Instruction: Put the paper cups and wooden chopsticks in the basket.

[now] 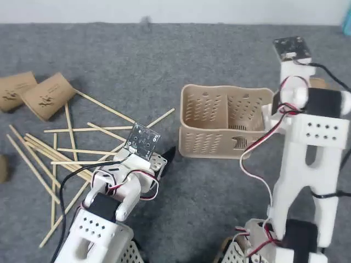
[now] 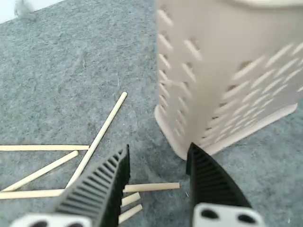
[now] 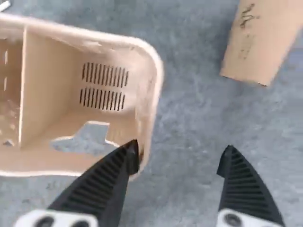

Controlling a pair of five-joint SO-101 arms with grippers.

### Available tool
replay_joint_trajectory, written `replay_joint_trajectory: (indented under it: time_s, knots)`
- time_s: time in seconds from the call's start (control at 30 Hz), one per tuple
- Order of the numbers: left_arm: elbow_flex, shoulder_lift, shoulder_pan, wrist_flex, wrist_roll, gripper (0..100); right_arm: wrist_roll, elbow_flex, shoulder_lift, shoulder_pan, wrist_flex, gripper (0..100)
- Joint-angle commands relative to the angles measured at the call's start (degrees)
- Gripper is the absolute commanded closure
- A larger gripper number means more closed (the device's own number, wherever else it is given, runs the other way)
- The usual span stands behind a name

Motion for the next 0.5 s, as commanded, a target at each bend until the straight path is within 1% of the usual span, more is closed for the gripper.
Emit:
replay_joint_trajectory:
  time_s: [0.0, 0.1, 0.13, 0.2, 0.23, 0.33, 0.47]
  knots:
    - [-0.2, -0.1, -0.4, -1.4, -1.1, 81, 2.1, -6.2, -0.6, 6.7, 0.3, 78.8]
    - [-0.2, -0.1, -0.4, -1.4, -1.1, 81, 2.3, -11.3, 5.2, 9.0, 0.4, 96.4]
    - [-0.2, -0.2, -0.4, -1.4, -1.1, 81, 3.3, -13.2, 8.0, 9.0, 1.2, 99.8]
    - [-0.2, -0.2, -0.4, -1.4, -1.1, 81, 5.1, -16.3, 13.0, 8.9, 2.5, 96.6]
    - [-0.2, -0.2, -0.4, -1.4, -1.1, 81, 4.7, -17.4, 15.3, 9.1, 2.4, 95.2]
    - [-0.2, -0.2, -0.4, -1.4, -1.1, 81, 4.5, -20.9, 20.4, 10.5, 2.0, 94.5]
    - [-0.2, -0.1, -0.4, -1.4, -1.1, 81, 4.0, -29.2, 27.0, 13.1, -1.8, 94.3]
